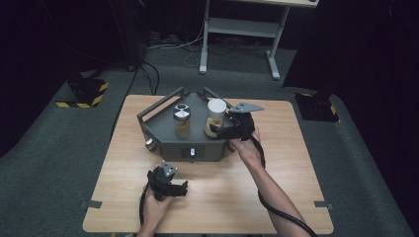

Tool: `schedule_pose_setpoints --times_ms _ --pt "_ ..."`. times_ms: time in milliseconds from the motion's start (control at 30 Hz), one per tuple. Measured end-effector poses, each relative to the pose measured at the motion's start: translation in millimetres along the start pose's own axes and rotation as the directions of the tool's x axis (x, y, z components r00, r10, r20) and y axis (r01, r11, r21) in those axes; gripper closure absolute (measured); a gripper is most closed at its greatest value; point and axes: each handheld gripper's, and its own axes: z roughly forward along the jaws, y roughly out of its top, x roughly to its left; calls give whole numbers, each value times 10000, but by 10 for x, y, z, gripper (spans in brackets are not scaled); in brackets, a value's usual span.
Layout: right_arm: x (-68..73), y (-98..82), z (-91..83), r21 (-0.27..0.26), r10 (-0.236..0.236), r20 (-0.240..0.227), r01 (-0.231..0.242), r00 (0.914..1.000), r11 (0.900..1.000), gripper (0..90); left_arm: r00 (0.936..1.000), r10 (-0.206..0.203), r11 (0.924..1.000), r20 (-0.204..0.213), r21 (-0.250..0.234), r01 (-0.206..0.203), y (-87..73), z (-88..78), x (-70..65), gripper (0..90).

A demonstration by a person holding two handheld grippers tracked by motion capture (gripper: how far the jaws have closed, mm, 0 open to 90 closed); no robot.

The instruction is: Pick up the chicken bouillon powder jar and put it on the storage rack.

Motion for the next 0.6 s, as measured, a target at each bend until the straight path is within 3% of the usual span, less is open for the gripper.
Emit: schedule_pose_setpoints --times_ms 267,600 --pt "-54 -158 -223 -158 103 24 -102 9999 9998 48 10000 -12 10000 2 1 12 1 0 0 4" --pt "-109 -498 -541 -367 369 169 -362 9992 9987 27 10000 -23 10000 5 -4 23 0 0 -1 4"
